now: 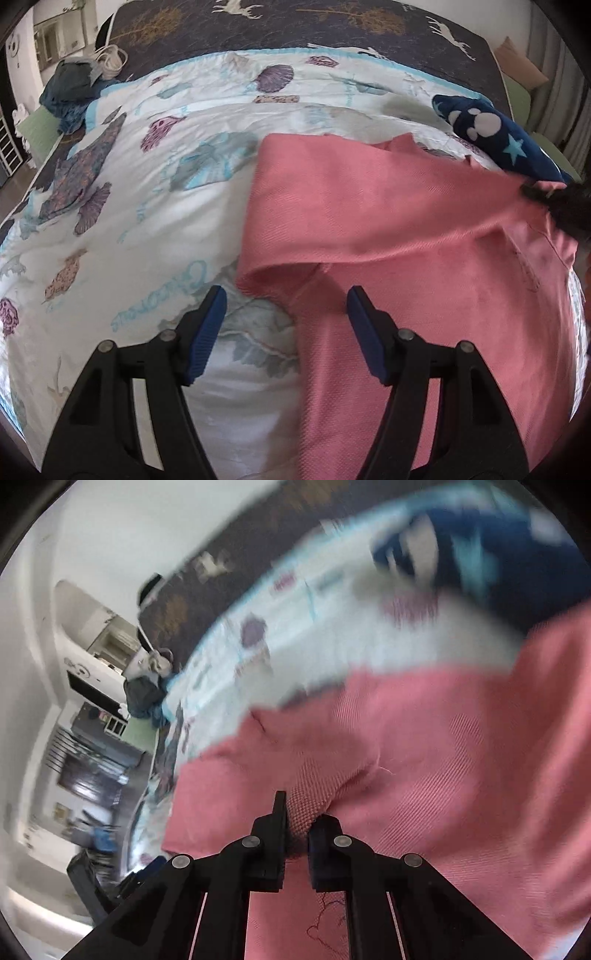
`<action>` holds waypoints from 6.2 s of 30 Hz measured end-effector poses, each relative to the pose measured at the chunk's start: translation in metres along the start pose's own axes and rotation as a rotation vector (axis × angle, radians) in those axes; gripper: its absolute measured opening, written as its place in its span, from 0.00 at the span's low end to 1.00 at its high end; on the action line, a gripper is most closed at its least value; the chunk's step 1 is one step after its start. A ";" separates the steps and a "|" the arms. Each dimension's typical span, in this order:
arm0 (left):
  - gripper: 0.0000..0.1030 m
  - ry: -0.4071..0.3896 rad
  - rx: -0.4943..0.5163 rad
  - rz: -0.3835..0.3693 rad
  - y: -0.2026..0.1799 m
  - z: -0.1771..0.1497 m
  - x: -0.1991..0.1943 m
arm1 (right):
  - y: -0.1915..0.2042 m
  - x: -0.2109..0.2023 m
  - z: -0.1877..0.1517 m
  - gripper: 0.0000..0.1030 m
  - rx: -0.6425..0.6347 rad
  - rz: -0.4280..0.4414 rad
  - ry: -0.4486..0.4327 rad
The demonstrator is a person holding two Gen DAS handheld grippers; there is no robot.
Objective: Fold small clothes
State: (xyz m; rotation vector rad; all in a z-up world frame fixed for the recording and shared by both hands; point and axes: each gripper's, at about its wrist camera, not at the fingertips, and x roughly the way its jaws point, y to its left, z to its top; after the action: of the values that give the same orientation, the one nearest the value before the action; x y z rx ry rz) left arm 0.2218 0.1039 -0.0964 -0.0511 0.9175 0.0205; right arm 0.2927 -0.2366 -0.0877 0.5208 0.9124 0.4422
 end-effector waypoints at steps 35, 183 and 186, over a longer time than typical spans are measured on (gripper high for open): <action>0.46 0.069 -0.064 -0.235 -0.014 0.054 0.052 | -0.153 -0.158 -0.058 0.51 0.235 -0.258 -0.203; 0.43 0.044 -0.206 -0.200 0.004 0.039 0.006 | -0.035 -0.090 -0.083 0.24 -0.375 -0.399 -0.097; 0.15 0.104 -0.258 -0.193 0.009 0.040 0.032 | -0.029 -0.083 -0.082 0.40 -0.414 -0.414 -0.088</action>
State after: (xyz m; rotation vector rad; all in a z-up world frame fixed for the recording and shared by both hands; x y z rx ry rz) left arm 0.2728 0.1150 -0.0980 -0.3830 1.0067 -0.0442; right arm 0.1836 -0.2875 -0.0951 -0.0309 0.7907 0.2180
